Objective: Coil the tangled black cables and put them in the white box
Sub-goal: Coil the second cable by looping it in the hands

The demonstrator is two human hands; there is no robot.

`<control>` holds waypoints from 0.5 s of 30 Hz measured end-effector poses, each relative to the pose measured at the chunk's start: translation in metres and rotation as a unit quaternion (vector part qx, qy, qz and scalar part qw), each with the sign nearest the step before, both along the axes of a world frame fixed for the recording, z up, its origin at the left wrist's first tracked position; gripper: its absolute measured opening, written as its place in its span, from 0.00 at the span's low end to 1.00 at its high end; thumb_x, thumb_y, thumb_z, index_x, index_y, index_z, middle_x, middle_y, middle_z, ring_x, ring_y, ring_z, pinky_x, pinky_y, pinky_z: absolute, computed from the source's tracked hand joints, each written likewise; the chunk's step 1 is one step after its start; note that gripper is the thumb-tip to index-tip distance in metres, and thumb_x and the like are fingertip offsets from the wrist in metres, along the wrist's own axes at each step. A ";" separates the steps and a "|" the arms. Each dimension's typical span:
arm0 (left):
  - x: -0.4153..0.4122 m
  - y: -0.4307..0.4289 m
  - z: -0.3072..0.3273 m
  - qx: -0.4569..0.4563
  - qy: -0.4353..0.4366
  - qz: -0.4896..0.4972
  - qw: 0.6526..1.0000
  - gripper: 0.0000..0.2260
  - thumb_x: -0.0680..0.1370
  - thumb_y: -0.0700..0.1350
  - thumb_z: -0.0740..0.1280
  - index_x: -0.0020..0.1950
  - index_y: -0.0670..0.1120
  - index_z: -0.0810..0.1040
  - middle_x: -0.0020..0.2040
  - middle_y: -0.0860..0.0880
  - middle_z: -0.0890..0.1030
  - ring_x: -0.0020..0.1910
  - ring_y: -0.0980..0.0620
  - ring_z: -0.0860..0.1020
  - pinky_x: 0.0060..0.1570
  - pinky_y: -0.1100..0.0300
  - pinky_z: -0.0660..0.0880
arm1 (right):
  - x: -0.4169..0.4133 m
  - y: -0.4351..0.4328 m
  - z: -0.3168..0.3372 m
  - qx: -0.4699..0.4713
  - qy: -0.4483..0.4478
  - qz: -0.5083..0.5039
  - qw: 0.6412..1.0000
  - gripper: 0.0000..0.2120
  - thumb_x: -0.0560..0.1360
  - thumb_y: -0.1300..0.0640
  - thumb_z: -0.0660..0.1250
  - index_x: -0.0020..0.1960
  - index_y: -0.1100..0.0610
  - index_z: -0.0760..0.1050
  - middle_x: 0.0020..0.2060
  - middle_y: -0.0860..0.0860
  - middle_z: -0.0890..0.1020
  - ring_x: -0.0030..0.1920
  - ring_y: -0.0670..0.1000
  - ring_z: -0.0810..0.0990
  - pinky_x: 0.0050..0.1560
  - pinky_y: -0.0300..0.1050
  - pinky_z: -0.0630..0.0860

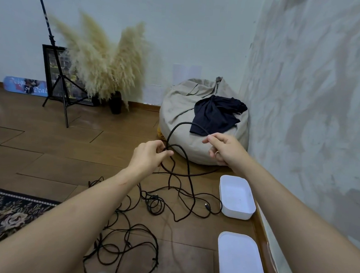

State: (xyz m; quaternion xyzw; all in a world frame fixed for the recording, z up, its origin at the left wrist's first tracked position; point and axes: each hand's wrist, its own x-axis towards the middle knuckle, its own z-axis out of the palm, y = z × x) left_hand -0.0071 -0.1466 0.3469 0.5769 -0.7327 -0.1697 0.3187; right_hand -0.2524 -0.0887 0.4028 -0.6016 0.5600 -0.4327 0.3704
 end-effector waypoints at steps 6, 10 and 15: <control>-0.001 0.006 0.001 0.028 -0.055 -0.091 0.994 0.12 0.80 0.62 0.66 0.56 0.56 0.82 0.50 0.56 0.84 0.51 0.54 0.81 0.52 0.52 0.79 | 0.003 -0.002 -0.007 0.023 0.029 -0.029 0.999 0.14 0.85 0.53 0.58 0.56 0.61 0.78 0.31 0.55 0.77 0.22 0.45 0.66 0.24 0.37 0.63; 0.000 0.002 0.000 0.052 0.022 -0.071 0.996 0.10 0.83 0.57 0.65 0.51 0.56 0.84 0.45 0.54 0.85 0.46 0.52 0.83 0.49 0.47 0.83 | 0.002 -0.004 -0.007 0.046 -0.002 0.001 0.999 0.13 0.85 0.51 0.61 0.56 0.59 0.79 0.31 0.52 0.80 0.24 0.45 0.68 0.25 0.36 0.65; 0.013 0.000 0.001 0.008 0.068 0.031 0.997 0.11 0.85 0.53 0.61 0.44 0.56 0.79 0.40 0.56 0.84 0.40 0.58 0.84 0.48 0.50 0.83 | -0.009 0.000 -0.006 0.174 0.120 0.121 0.970 0.13 0.82 0.49 0.65 0.52 0.60 0.80 0.36 0.52 0.83 0.28 0.45 0.67 0.32 0.41 0.59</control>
